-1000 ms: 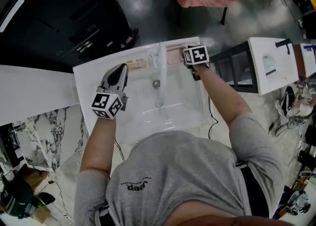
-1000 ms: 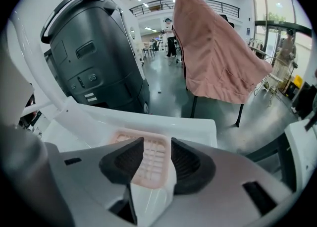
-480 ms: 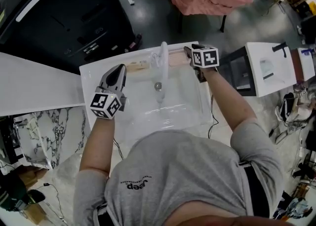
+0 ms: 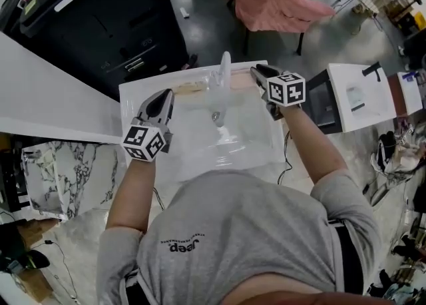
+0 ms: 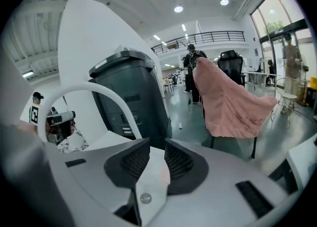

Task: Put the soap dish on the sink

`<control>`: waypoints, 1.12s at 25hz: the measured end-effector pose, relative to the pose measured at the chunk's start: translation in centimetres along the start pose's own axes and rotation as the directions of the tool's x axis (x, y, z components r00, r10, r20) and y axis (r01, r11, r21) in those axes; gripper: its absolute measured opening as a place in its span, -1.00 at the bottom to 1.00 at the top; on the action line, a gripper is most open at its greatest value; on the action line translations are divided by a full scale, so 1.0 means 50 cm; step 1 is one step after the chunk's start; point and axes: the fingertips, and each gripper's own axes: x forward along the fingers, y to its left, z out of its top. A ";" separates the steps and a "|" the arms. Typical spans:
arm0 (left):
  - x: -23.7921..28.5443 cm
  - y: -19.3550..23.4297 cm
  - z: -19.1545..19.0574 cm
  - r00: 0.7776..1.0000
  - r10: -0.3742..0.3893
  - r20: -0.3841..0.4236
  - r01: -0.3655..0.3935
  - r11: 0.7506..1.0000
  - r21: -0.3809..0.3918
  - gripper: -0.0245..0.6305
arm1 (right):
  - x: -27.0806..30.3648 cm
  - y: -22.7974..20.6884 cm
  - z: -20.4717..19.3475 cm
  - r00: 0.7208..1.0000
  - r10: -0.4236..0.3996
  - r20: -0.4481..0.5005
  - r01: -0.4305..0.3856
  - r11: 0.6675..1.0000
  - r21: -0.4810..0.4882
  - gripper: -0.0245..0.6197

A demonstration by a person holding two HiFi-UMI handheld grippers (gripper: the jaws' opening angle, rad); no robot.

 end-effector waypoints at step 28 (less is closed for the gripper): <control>-0.201 -0.097 0.031 0.997 0.047 0.065 -0.046 0.999 -0.026 -0.88 | -0.256 0.222 -0.004 0.946 0.191 0.263 -0.157 0.977 -0.145 -0.77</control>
